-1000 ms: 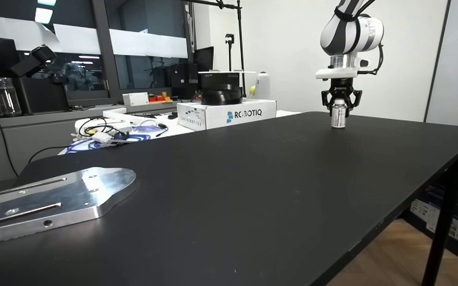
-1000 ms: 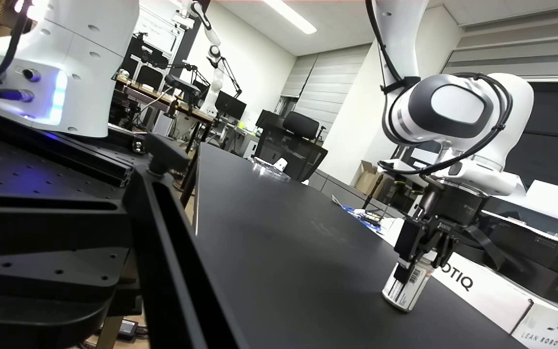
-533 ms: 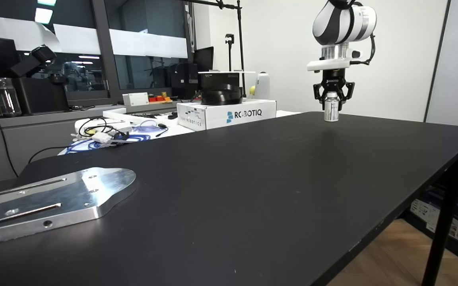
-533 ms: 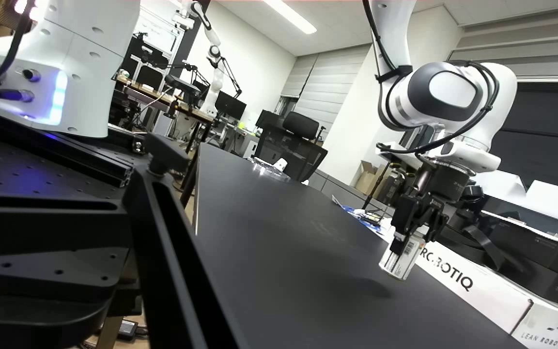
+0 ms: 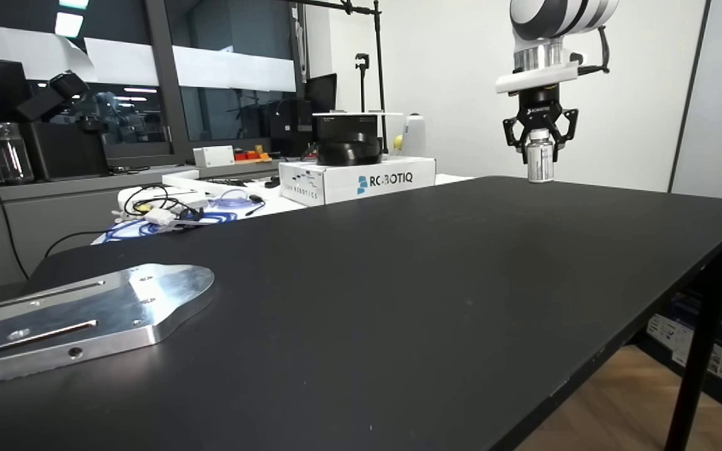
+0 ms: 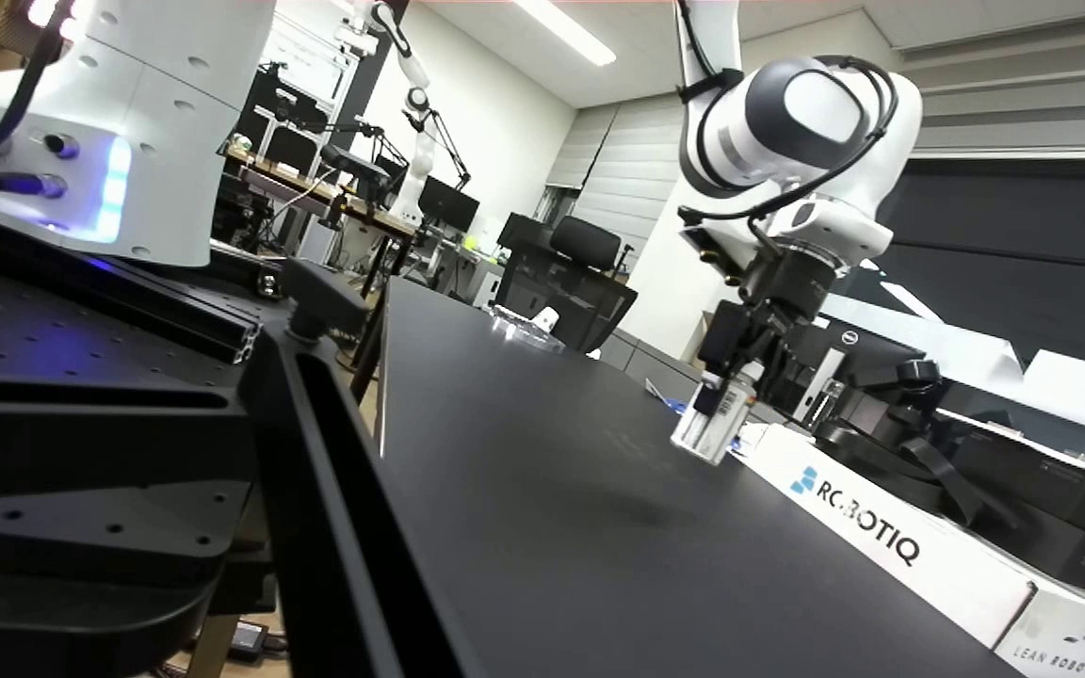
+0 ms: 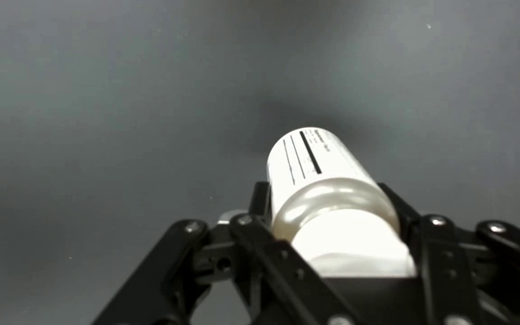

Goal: Move the bottle on the table slightly to the left

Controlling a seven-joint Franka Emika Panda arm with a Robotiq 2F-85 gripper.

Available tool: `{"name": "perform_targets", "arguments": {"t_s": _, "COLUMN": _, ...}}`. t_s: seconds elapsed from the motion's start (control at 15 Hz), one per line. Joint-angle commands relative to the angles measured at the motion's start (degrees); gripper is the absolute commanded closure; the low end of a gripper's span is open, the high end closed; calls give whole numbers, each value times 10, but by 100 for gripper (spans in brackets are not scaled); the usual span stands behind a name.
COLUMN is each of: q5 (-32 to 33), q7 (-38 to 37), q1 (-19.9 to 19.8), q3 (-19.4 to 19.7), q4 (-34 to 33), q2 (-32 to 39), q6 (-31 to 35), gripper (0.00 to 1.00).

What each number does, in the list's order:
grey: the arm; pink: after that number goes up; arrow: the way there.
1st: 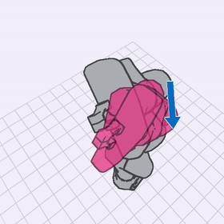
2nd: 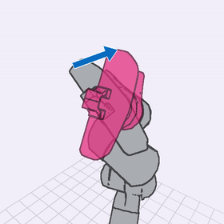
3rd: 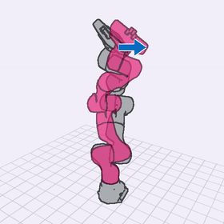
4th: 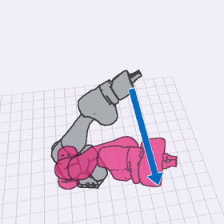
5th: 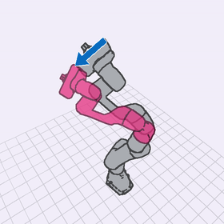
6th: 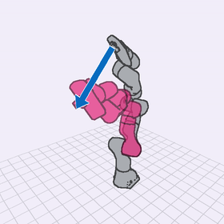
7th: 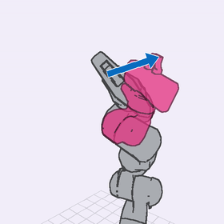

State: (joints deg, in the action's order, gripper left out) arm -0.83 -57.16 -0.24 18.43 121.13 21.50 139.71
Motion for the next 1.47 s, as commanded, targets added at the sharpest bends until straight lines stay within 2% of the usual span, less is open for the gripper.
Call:
{"name": "perform_targets", "arguments": {"t_s": 0.0, "q5": 37, "q7": -3, "q1": 7, "q3": -11, "q4": 141, "q2": -126, "q6": -15, "gripper": 67}}
{"name": "perform_targets", "arguments": {"t_s": 0.2, "q5": 35, "q7": 26, "q1": -9, "q3": -36, "q4": 240, "q2": -215, "q6": -25, "gripper": 67}}
{"name": "perform_targets", "arguments": {"t_s": 0.27, "q5": 30, "q7": 41, "q1": -17, "q3": -42, "q4": 274, "q2": -240, "q6": -6, "gripper": 67}}
{"name": "perform_targets", "arguments": {"t_s": 0.4, "q5": 24, "q7": 60, "q1": -32, "q3": -54, "q4": 318, "q2": -274, "q6": -2, "gripper": 67}}
{"name": "perform_targets", "arguments": {"t_s": 0.6, "q5": 30, "q7": 83, "q1": -61, "q3": -67, "q4": 376, "q2": -304, "q6": 39, "gripper": 67}}
{"name": "perform_targets", "arguments": {"t_s": 0.8, "q5": 37, "q7": 99, "q1": -89, "q3": -77, "q4": 410, "q2": -303, "q6": 90, "gripper": 67}}
{"name": "perform_targets", "arguments": {"t_s": 0.87, "q5": 31, "q7": 109, "q1": -94, "q3": -78, "q4": 383, "q2": -272, "q6": 97, "gripper": 67}}
{"name": "perform_targets", "arguments": {"t_s": 1.4, "q5": 60, "q7": 110, "q1": -119, "q3": -69, "q4": 387, "q2": -195, "q6": 195, "gripper": 67}}
